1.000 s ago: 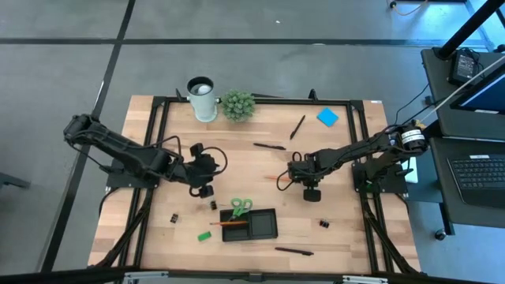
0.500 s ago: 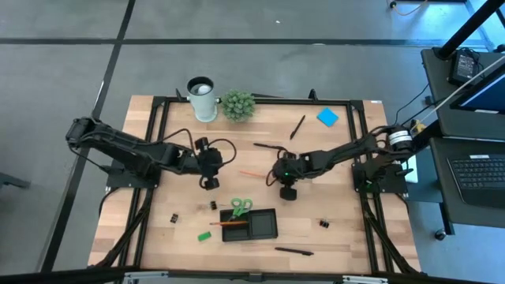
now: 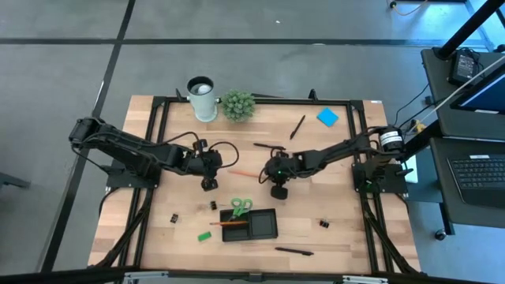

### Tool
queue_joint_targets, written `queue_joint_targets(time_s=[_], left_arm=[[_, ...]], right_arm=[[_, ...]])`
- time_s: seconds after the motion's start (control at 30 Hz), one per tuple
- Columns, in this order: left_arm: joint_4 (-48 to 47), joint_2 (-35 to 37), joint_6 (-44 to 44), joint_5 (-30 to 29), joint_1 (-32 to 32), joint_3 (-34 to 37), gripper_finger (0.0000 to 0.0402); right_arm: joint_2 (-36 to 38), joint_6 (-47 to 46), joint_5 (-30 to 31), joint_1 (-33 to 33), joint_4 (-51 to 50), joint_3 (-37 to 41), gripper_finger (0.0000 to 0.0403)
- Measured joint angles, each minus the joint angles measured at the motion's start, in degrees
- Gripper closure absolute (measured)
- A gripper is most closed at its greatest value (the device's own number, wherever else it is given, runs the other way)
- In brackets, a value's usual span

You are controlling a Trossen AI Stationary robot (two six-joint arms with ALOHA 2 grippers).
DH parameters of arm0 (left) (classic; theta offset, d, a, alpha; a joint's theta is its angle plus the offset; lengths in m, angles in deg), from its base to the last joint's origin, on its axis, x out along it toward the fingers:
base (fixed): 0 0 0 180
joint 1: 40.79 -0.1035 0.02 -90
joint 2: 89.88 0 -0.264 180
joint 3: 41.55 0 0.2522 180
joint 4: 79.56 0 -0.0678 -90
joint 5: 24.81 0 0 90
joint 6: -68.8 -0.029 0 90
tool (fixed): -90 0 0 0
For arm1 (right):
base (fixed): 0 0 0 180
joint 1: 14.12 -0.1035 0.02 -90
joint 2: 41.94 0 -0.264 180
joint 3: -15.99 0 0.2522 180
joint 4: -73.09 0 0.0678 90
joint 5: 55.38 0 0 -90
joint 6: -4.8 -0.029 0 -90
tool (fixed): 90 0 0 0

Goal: Pick and place office supplies into organizer
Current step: Put the orange pencil into the black desk organizer

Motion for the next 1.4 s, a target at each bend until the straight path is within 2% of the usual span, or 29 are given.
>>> queue_joint_targets(time_s=[0.23, 0.43, 0.67, 1.03, 1.23, 1.4], left_arm=[[0.5, -2.5, -5.9, 0.4, -0.4, 0.0, 0.0285], [3.5, -9.2, -9.6, 2.0, -2.4, 0.0, 0.0285], [9.7, -16.5, -15.4, 7.8, -5.0, 0.0, 0.0285], [12.7, -21.1, -18.8, 13.8, -7.7, -0.1, 0.0286], [13.4, -22.4, -21.3, 15.9, -9.1, -0.2, 0.0302], [13.8, -22.5, -21.3, 17.2, -9.8, -0.2, 0.0334]], right_arm=[[-0.1, 1.5, 0.0, 0.4, -0.1, -0.9, 0.0401], [0.0, 1.4, 0.0, 0.4, -0.2, -0.9, 0.0401], [0.1, 1.2, 0.0, 0.4, -0.3, -1.0, 0.0401], [0.1, 0.1, 0.0, 0.4, -0.3, -1.0, 0.0401], [0.1, 0.3, 0.0, 0.4, -0.3, -1.0, 0.0401], [0.2, 0.4, 0.0, 0.4, -0.3, -1.0, 0.0401]])
